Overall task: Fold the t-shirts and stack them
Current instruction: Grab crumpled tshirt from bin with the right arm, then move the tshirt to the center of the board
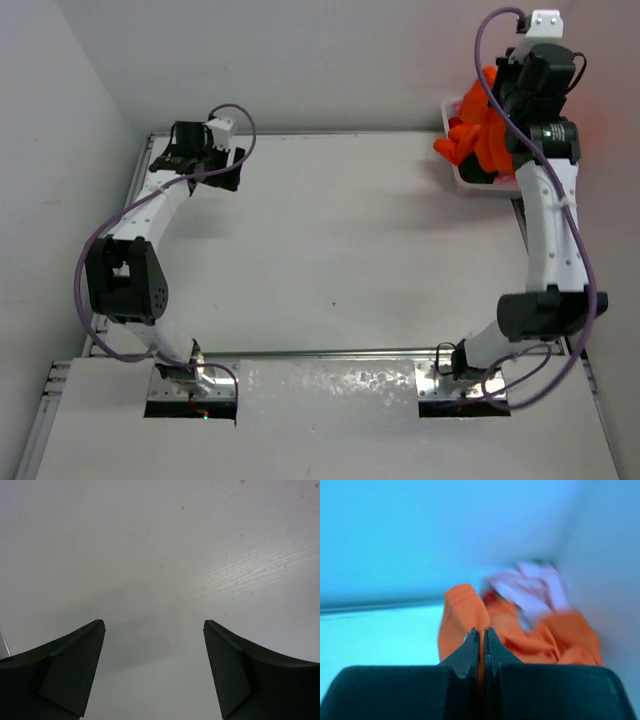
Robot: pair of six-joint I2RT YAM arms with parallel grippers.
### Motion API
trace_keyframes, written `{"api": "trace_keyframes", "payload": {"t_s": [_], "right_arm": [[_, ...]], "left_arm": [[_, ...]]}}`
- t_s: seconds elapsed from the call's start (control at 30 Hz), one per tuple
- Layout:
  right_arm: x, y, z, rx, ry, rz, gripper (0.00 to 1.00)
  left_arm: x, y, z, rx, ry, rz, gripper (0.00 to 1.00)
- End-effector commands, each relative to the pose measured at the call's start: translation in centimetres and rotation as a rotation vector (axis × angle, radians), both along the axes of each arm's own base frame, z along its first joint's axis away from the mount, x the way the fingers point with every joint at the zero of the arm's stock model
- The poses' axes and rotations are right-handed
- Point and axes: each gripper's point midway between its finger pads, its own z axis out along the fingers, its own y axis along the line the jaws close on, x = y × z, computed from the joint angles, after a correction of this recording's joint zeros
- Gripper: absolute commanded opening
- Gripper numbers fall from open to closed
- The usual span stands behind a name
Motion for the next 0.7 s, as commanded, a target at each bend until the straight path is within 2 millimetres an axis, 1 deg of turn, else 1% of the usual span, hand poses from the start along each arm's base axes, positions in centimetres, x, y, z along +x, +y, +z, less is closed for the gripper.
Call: {"api": "trace_keyframes", "payload": {"t_s": [0.0,0.03,0.07,0.1,0.13,0.17,0.2,0.23,0.27,0.3,0.33,0.37,0.4,0.43,0.47,0.5,0.53,0.57,0.6,0.63,0.67], "right_arm": [[-2.9,7.7,8.9,-0.009,-0.244,0.361,0.0],[-4.7,10.6,11.9,0.009,-0.328,0.467,0.0],[-6.1,13.6,13.2,0.043,-0.368,0.629,0.0],[-7.2,15.5,14.4,0.125,-0.402,0.706,0.0],[-8.6,17.8,16.5,0.148,-0.473,0.801,0.0],[-10.3,20.2,17.4,0.226,-0.486,0.921,0.0],[-11.5,21.7,19.1,0.245,-0.551,0.998,0.0],[-12.7,23.8,19.6,0.286,-0.564,1.081,0.0],[-13.3,25.2,19.8,0.357,-0.56,1.136,0.0],[-14.1,26.3,20.6,0.374,-0.596,1.197,0.0],[-14.3,27.9,20.0,0.446,-0.566,1.245,0.0],[-13.5,28.9,19.1,0.47,-0.542,1.264,0.0],[-13.4,30.0,18.5,0.49,-0.527,1.295,0.0],[-12.7,30.9,17.1,0.514,-0.486,1.302,0.0],[-12.0,31.5,16.0,0.541,-0.452,1.305,0.0],[-11.1,32.5,14.5,0.553,-0.423,1.334,0.0],[-10.0,32.9,12.1,0.588,-0.366,1.323,0.0],[-9.2,33.2,10.4,0.621,-0.32,1.306,0.0],[-7.6,33.4,7.3,0.637,-0.246,1.261,0.0],[-6.8,33.4,5.4,0.634,-0.195,1.224,0.0],[-5.9,33.1,3.3,0.582,-0.165,1.191,0.0]], "left_arm": [[0.2,-0.9,6.2,-0.045,-0.146,-0.025,0.79],[0.1,-1.0,6.6,-0.054,-0.154,-0.032,0.79],[-0.1,-1.1,7.3,-0.056,-0.169,-0.033,0.79],[-0.2,-1.0,7.6,-0.058,-0.177,-0.031,0.79],[-0.3,-0.9,8.0,-0.052,-0.187,-0.026,0.79],[-0.3,-0.7,8.9,-0.049,-0.207,-0.02,0.8],[-0.4,-0.5,9.1,-0.043,-0.212,-0.011,0.8],[-0.4,-0.1,9.5,-0.03,-0.225,0.007,0.81],[-0.4,0.2,10.1,-0.025,-0.241,0.018,0.82],[-0.3,0.8,10.5,-0.018,-0.252,0.035,0.83],[-0.4,1.3,11.0,-0.01,-0.263,0.051,0.84],[-0.3,2.2,11.4,-0.006,-0.274,0.071,0.84],[-0.2,2.7,11.7,-0.005,-0.282,0.084,0.85],[-0.1,2.7,12.1,-0.009,-0.291,0.086,0.85],[0.1,4.8,12.8,-0.011,-0.308,0.136,0.85],[0.2,5.2,13.2,-0.021,-0.317,0.137,0.85],[0.3,5.5,13.4,-0.023,-0.32,0.141,0.85],[0.4,6.0,13.8,-0.016,-0.329,0.144,0.85],[0.2,5.8,13.6,-0.012,-0.318,0.127,0.85],[0.1,5.6,13.7,0.002,-0.319,0.097,0.85],[-0.3,5.3,13.2,0.004,-0.3,0.066,0.85]]}}
